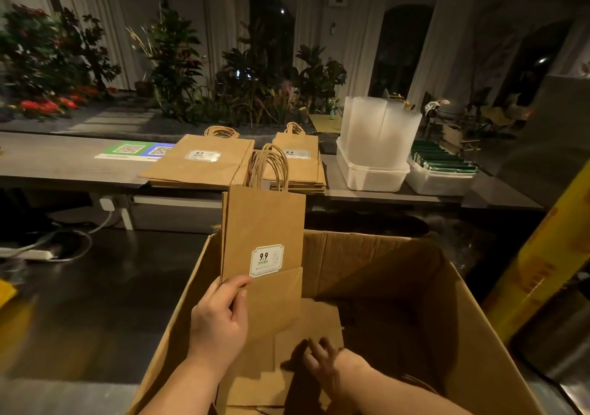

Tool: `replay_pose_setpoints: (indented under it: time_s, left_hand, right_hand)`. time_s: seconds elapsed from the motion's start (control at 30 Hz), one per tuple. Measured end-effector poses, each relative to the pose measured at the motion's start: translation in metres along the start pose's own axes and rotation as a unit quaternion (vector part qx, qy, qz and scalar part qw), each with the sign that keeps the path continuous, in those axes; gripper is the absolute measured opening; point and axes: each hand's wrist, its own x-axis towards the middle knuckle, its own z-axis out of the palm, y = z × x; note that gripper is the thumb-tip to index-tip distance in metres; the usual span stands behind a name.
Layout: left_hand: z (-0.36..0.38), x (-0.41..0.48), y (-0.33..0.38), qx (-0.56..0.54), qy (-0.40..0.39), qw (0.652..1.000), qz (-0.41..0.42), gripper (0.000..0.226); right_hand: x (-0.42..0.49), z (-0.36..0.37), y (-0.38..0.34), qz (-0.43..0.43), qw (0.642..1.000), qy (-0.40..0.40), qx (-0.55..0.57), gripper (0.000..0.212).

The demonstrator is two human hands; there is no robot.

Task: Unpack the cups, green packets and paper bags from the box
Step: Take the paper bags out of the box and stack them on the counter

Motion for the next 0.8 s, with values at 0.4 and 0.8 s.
replay_pose_setpoints:
  time_s: [0.4,0.8]
  left_hand:
    - [0.002,-0.003,-0.002,-0.002,-0.001,1.000,-0.020,0.026]
    - [-0.003,-0.009,0.004,-0.012,-0.039,0.999,-0.010,0.026]
  right_hand:
    - [-0.038,-0.033,-0.022,-0.015,0.980,0.019,-0.199,0.030]
    - [-0.121,-0.100,0.007,0.006,0.854,0.500,-0.144,0.028]
